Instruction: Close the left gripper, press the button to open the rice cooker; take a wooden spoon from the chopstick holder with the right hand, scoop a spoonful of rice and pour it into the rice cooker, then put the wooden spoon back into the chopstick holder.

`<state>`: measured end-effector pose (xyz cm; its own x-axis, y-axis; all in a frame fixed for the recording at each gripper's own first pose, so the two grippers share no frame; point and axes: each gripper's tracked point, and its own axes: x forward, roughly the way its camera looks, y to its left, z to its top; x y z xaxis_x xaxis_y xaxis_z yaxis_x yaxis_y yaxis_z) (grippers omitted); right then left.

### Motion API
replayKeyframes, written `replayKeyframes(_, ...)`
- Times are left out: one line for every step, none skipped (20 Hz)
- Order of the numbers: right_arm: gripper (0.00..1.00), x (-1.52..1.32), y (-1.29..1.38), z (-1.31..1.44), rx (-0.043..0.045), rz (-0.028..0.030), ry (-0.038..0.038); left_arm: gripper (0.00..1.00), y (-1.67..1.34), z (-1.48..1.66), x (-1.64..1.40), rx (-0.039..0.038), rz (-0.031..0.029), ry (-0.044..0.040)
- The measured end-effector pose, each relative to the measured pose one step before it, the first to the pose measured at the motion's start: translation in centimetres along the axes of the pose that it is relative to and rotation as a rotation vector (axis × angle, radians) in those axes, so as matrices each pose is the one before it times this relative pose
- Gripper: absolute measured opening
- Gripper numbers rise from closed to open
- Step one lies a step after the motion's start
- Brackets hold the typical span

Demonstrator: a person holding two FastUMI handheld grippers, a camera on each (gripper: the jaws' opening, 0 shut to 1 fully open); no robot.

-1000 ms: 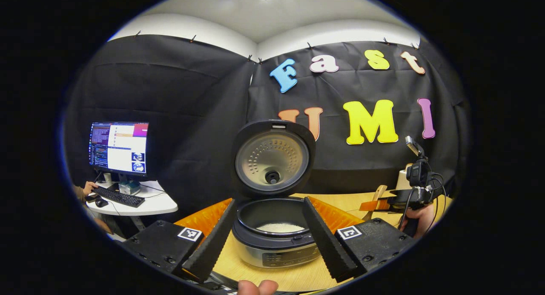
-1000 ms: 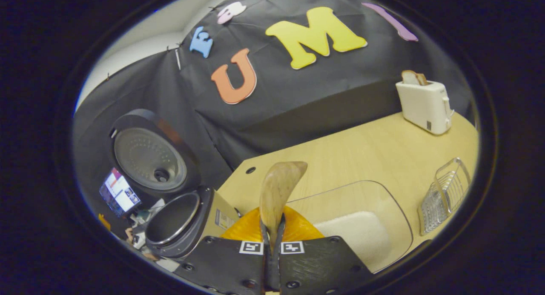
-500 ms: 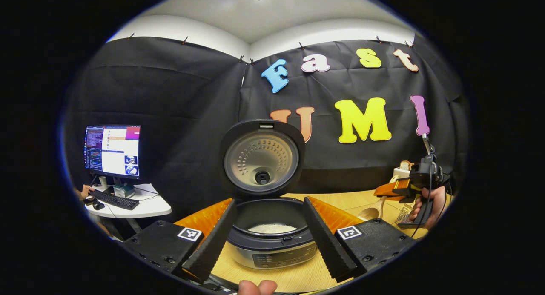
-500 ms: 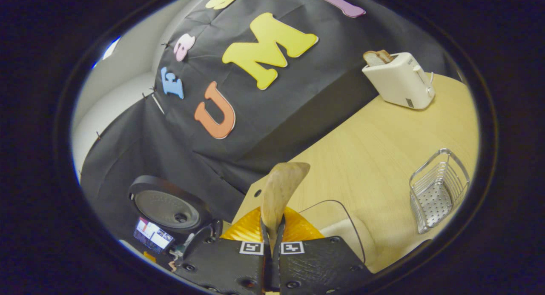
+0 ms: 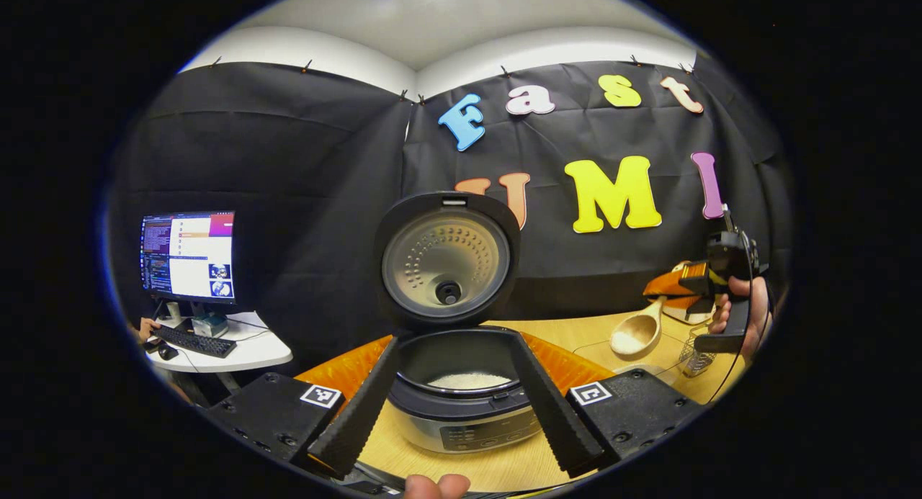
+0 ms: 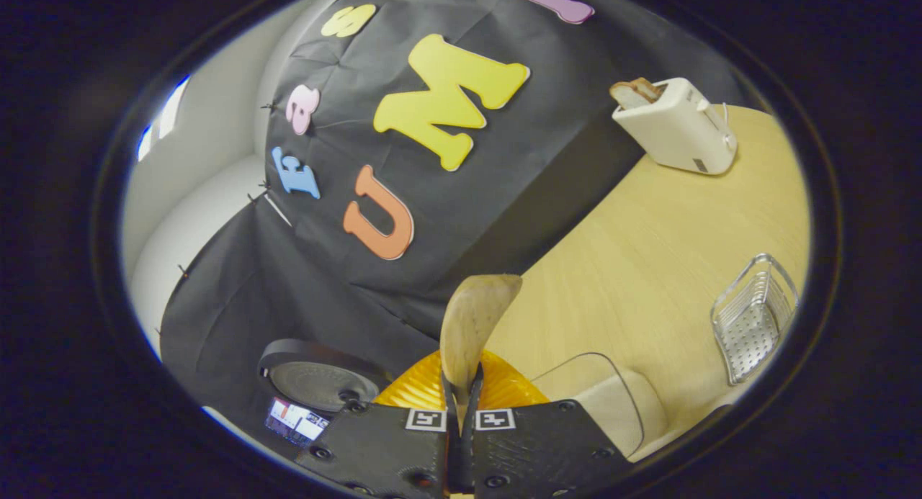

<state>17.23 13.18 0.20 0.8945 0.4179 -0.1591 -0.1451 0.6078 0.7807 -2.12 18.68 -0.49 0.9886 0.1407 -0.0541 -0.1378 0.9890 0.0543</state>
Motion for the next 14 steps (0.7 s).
replayKeyframes(0.0,0.433,1.546,0.04,-0.01079,0.01925,0.00703,0.99,0.005,-0.081,0.049,0.00045,-0.00059,0.00271)
replayKeyframes(0.0,0.564,1.506,-0.08,-0.01126,0.01788,0.01282,0.99,0.057,-0.097,0.002,0.00199,-0.00019,0.00419)
replayKeyframes(0.0,0.524,1.401,-0.145,-0.01161,0.0175,0.00686,0.99,0.211,-0.04,-0.052,0.00263,0.0045,0.00111)
replayKeyframes(0.0,0.5,1.61,-0.14,-0.01529,0.0192,0.00523,0.99,0.239,-0.06,-0.052,0.00576,0.00398,0.00136)
replayKeyframes(0.0,0.391,1.663,-0.454,-0.0213,0.01702,0.00517,0.99,0.085,0.0,0.003,0.00374,0.00367,-0.00191)
replayKeyframes(0.0,0.668,1.485,-0.42,-0.02609,0.01245,0.0066,0.99,0.013,-0.035,0.118,0.00153,-0.00165,-0.00309)
replayKeyframes(0.0,0.584,1.427,-0.551,-0.02498,0.01227,0.00771,0.99,-0.142,-0.469,0.229,0.00202,-0.00597,0.01243)
replayKeyframes(0.0,0.818,1.346,-0.516,-0.02528,0.01181,0.00848,0.99,0.131,-0.376,0.066,0.00217,0.00436,0.01453)
replayKeyframes(0.0,0.418,1.283,-0.602,-0.02305,0.01064,0.01039,0.99,0.368,-0.221,-0.065,0.00303,0.00616,0.00419)
replayKeyframes(0.0,0.677,1.091,-0.584,-0.02712,0.00987,0.01021,0.99,0.247,0.069,-0.027,0.00236,0.00345,-0.00127)
replayKeyframes(0.0,0.768,0.932,-0.638,-0.03047,0.00588,0.0068,0.99,0.305,0.071,-0.002,-0.00205,0.00458,-0.00383)
replayKeyframes(0.0,0.769,0.7,-0.552,-0.04014,0.00181,0.01169,0.99,0.323,0.03,-0.051,-0.006,0.00522,-0.00157)
replayKeyframes(0.0,0.496,0.533,-0.633,-0.03187,-0.00626,0.00879,0.99,0.276,-0.12,0.036,-0.00655,0.0046,0.00335)
replayKeyframes(0.0,0.457,0.413,-0.598,-0.02446,-0.00508,0.00941,0.99,0.224,-0.148,-0.018,-0.00413,0.00518,0.00438)
